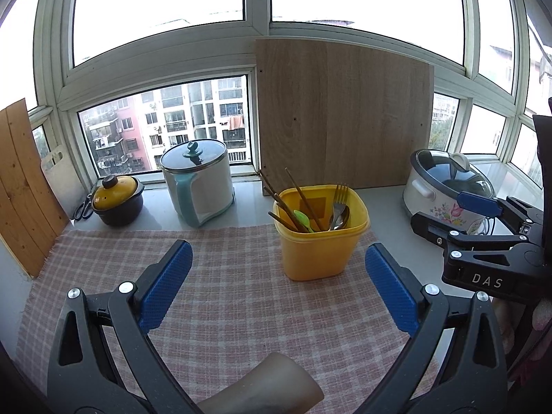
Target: Organize utensils
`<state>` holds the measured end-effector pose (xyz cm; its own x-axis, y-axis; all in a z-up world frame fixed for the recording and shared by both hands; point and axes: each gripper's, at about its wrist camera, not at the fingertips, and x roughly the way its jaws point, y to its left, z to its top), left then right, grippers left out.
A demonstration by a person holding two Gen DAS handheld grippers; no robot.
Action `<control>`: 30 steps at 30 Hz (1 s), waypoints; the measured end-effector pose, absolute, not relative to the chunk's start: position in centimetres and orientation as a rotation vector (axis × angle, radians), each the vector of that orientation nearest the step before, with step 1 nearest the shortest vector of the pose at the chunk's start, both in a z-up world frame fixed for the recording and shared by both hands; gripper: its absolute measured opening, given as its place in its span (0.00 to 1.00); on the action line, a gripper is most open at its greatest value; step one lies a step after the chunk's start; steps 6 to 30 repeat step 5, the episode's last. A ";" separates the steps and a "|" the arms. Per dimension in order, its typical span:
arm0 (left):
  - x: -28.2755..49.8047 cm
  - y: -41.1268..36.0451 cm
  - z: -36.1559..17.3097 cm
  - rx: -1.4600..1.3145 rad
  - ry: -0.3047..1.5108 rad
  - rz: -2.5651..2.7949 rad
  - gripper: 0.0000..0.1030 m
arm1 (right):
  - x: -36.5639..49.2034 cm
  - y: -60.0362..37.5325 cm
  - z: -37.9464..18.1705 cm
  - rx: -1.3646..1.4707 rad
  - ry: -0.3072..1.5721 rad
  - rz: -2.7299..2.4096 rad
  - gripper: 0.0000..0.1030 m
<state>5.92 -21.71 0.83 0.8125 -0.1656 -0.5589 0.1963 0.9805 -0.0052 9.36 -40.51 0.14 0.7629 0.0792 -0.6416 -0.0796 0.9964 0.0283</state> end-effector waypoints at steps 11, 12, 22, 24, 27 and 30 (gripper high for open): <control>6.0 -21.4 0.8 0.056 0.589 -0.188 0.99 | 9.3 -40.3 -0.1 0.001 0.703 0.084 0.84; 6.0 -21.4 0.8 0.056 0.589 -0.188 0.99 | 9.3 -40.3 -0.1 0.001 0.703 0.084 0.84; 6.0 -21.4 0.8 0.056 0.589 -0.188 0.99 | 9.3 -40.3 -0.1 0.001 0.703 0.084 0.84; 6.0 -21.4 0.8 0.056 0.589 -0.188 0.99 | 9.3 -40.3 -0.1 0.001 0.703 0.084 0.84; 6.0 -21.4 0.8 0.056 0.589 -0.188 0.99 | 9.3 -40.3 -0.1 0.001 0.703 0.084 0.84; 6.0 -21.4 0.8 0.056 0.589 -0.188 0.99 | 9.3 -40.3 -0.1 0.001 0.703 0.084 0.84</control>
